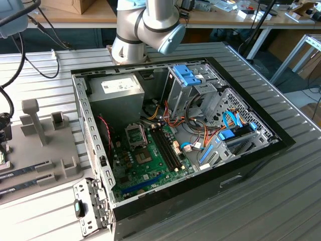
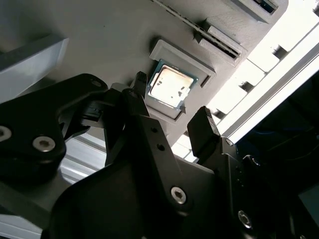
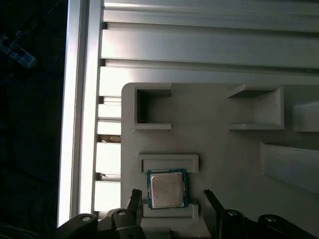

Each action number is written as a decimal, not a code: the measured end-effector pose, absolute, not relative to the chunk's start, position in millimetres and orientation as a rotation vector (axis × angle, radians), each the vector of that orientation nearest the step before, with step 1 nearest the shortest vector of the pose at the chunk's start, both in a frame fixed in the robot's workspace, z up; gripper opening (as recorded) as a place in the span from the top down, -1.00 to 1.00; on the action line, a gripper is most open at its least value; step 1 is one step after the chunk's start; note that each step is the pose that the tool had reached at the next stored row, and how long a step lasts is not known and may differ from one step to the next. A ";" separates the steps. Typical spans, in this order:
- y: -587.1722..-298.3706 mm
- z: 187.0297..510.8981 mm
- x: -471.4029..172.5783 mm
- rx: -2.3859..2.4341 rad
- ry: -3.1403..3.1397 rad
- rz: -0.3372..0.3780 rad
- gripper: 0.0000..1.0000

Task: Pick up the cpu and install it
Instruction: 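Pick up the cpu and move it towards the insertion slot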

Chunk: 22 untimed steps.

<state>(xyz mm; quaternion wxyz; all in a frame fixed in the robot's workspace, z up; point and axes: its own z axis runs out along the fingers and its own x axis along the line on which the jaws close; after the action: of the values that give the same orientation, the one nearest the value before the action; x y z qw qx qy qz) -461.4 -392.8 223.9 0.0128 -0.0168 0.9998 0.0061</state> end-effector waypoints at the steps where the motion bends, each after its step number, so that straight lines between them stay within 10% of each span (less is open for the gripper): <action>1: -392.9 223.6 -461.4 -0.053 3.116 0.019 -0.20; 22: -392.9 214.8 -461.4 -0.053 3.116 0.018 -0.20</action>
<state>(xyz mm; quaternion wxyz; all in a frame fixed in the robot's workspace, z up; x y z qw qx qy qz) -461.4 -392.9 214.8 0.0128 -0.0169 0.9998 0.0058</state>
